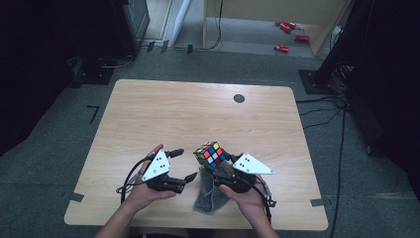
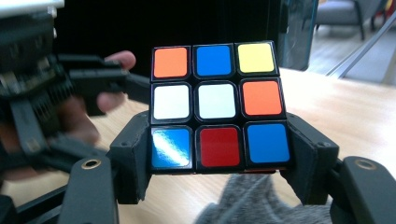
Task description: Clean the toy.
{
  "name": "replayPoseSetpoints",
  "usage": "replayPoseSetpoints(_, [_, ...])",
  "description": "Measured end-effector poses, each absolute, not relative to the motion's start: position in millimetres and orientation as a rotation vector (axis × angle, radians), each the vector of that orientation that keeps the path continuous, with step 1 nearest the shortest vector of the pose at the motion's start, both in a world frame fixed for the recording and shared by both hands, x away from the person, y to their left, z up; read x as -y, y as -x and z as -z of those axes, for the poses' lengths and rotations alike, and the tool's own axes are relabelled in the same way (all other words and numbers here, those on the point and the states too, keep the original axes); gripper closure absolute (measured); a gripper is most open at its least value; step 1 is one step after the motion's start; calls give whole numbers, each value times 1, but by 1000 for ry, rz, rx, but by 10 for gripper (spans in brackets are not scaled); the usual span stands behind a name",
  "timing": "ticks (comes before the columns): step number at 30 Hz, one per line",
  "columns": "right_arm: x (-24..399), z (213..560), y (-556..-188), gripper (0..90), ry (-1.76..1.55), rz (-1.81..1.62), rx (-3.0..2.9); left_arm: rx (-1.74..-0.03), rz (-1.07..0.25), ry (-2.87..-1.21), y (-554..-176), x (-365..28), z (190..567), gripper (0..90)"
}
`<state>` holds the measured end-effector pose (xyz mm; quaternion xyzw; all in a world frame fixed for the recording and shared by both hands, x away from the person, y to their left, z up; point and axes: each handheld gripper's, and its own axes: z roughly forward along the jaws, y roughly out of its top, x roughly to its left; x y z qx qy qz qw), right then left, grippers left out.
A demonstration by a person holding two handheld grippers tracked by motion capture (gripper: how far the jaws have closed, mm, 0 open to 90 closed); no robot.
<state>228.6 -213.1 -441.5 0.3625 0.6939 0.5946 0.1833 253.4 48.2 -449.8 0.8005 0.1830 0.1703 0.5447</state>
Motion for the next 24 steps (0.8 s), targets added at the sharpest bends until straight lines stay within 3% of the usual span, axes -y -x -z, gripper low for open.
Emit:
replayPoseSetpoints(11, [197,435,-222,343,-1147,-1707,-2011,-288,-617,-1873,-243,-38,459,160])
replayPoseSetpoints(24, [184,438,-221,343,-1268,-1731,-2074,-215,-709,-1821,-237,-33,464,257])
